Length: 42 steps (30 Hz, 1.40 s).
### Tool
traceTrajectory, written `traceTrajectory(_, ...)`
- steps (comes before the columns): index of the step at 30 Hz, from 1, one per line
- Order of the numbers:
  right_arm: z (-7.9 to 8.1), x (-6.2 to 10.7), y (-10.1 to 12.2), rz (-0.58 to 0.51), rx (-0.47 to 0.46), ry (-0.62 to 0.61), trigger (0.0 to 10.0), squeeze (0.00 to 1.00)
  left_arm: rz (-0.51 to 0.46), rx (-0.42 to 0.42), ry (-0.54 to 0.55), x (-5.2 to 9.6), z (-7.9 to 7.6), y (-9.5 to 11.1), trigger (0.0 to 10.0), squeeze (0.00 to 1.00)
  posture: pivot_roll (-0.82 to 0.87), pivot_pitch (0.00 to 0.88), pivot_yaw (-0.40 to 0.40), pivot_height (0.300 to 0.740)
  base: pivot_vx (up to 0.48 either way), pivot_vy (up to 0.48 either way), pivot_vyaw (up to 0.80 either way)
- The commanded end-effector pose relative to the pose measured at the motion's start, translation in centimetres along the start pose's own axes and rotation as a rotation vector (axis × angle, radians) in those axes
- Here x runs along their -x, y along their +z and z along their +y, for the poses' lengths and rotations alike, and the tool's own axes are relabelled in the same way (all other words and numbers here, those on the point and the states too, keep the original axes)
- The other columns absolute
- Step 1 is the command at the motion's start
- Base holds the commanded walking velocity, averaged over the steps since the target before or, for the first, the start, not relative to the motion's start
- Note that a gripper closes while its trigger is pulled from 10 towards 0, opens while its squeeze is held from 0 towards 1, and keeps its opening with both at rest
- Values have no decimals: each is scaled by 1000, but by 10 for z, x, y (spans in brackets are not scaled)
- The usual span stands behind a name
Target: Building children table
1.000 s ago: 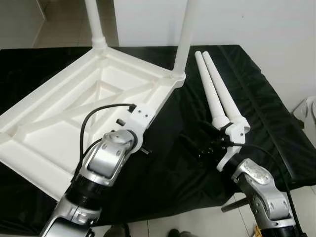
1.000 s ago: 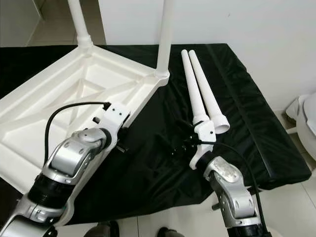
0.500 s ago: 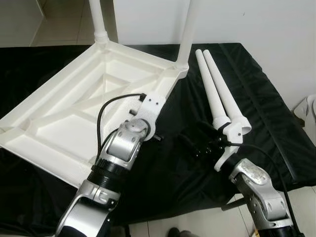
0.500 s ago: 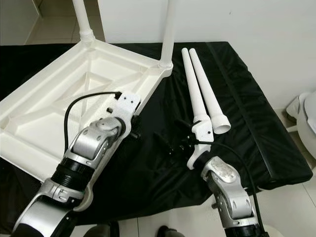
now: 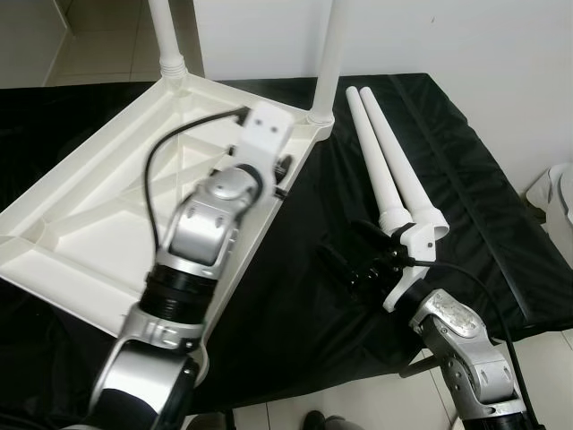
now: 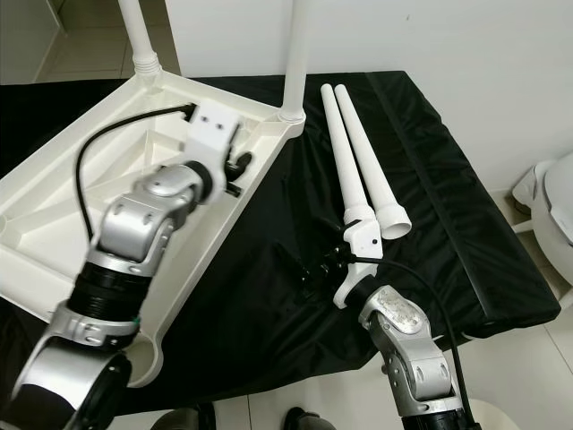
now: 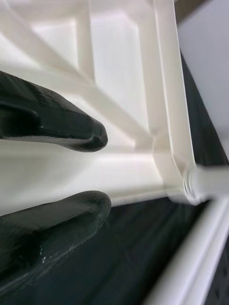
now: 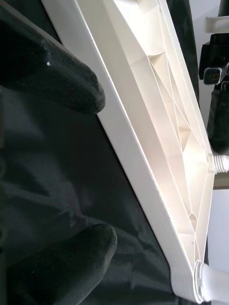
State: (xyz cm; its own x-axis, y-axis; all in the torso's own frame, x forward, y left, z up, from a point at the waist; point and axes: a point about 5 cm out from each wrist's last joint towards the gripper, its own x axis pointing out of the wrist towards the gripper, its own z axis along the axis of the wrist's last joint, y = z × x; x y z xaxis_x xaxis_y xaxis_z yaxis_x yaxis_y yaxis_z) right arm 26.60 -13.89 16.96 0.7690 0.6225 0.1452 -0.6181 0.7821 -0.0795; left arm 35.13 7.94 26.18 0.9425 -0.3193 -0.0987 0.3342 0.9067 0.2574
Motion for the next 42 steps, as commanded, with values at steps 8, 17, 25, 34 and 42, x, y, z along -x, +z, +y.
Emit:
traceTrajectory(8, -2, -1, -1, 11, 6, -10, 10000, 0, 194, -174, 329, 23, 63, -35, 10000, 0, -19, 163, 1, 740, 0, 0, 0)
traceTrajectory(17, -1, -3, -1, 5, 2, -15, 10000, 0, 280, -298, 490, 43, 90, -44, 10000, 0, -10, 166, 3, 740, 0, 0, 0)
traceTrajectory(25, -3, -4, 0, 5, 8, -18, 10000, 0, 367, -431, 471, 55, 92, -52, 10000, 0, -9, 168, 6, 740, 0, 0, 0)
traceTrajectory(34, -4, -3, -2, 10, 10, -20, 10000, 0, 482, -515, 317, 68, 81, -62, 10000, 0, 7, 163, 1, 740, 0, 0, 0)
traceTrajectory(42, -5, -6, -2, 5, 11, -14, 10000, 0, 499, -506, 166, 72, 63, -65, 10000, 0, 23, 148, -3, 740, 0, 0, 0)
